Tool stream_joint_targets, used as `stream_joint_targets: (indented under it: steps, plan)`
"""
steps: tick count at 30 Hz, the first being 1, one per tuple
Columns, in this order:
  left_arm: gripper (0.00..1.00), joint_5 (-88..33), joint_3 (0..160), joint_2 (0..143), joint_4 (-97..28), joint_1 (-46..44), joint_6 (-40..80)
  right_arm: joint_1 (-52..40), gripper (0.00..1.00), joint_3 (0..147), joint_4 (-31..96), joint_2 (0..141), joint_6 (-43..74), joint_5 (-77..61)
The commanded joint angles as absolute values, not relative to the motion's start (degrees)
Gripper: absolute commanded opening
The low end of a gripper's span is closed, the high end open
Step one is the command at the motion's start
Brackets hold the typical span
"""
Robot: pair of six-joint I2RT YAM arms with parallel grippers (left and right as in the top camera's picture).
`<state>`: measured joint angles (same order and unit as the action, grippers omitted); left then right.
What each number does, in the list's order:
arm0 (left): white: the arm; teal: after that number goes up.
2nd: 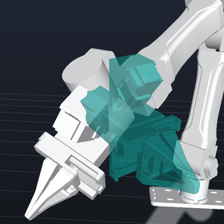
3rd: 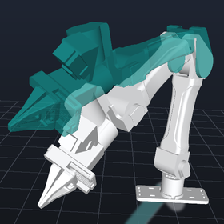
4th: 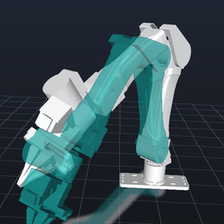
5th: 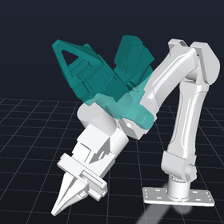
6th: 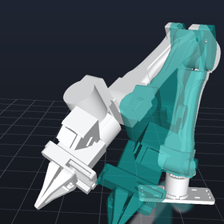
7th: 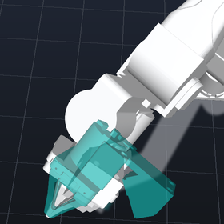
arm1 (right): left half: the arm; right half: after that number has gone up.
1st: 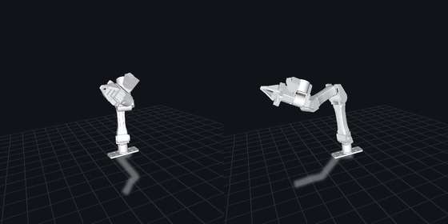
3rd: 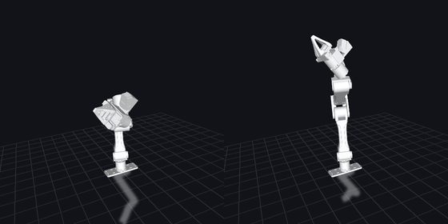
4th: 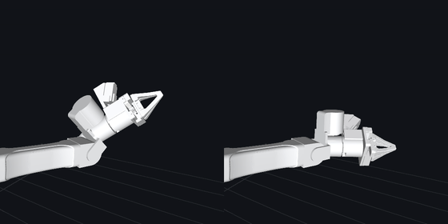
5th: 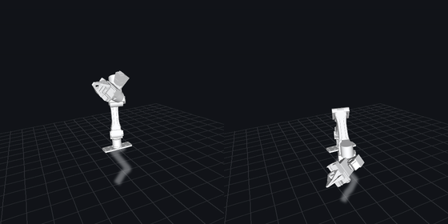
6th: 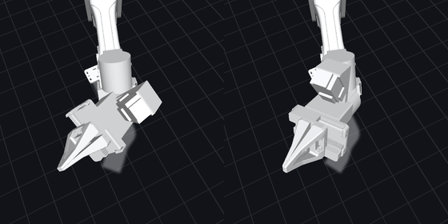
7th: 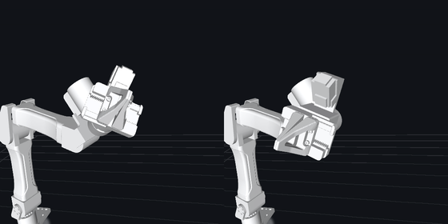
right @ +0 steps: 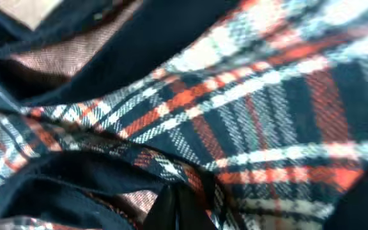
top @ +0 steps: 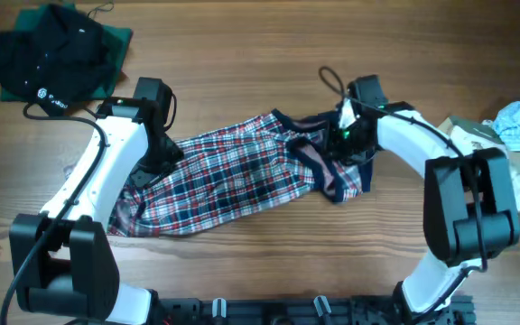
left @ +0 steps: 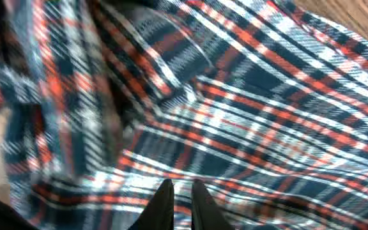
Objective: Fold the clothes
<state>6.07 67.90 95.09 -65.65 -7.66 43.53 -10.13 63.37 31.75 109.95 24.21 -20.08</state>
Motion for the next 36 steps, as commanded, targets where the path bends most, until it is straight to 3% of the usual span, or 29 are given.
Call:
stream_joint_targets:
  steps: [1, 12, 18, 21, 22, 28, 31, 36]
  plan:
    - [0.11, 5.8, 68.7, 95.7, -65.2, -7.8, 42.4, -4.6, 0.04, 62.7, 27.9, 114.9, 26.9, -9.7]
    - [0.14, 5.8, 68.7, 95.7, -65.6, -7.8, 42.4, 1.8, 0.04, 62.7, 27.2, 114.9, 45.2, 15.9]
    - [0.17, 5.8, 68.6, 95.7, -66.3, -7.8, 42.3, 6.1, 0.04, 62.7, 29.6, 114.9, 47.2, 17.4]
    - [0.04, 5.5, 68.7, 95.5, -65.5, -7.8, 41.6, 7.0, 0.04, 62.7, 30.1, 114.9, 46.3, 14.9]
    - [0.04, 4.2, 69.1, 95.3, -65.5, -8.1, 40.0, 7.0, 0.04, 62.7, 30.1, 114.9, 46.3, 14.4]
    - [0.04, -12.4, 71.3, 92.7, -61.0, -18.4, 35.0, 7.0, 0.04, 62.7, 29.5, 114.9, 46.5, 9.2]
    - [0.04, -10.4, 71.3, 93.5, -56.0, -26.7, 42.1, 7.0, 0.04, 62.7, 29.5, 114.9, 46.4, 8.9]
    - [0.04, -9.1, 71.3, 96.5, -54.2, -31.8, 47.2, 7.0, 0.04, 62.7, 29.5, 114.9, 44.7, 8.9]
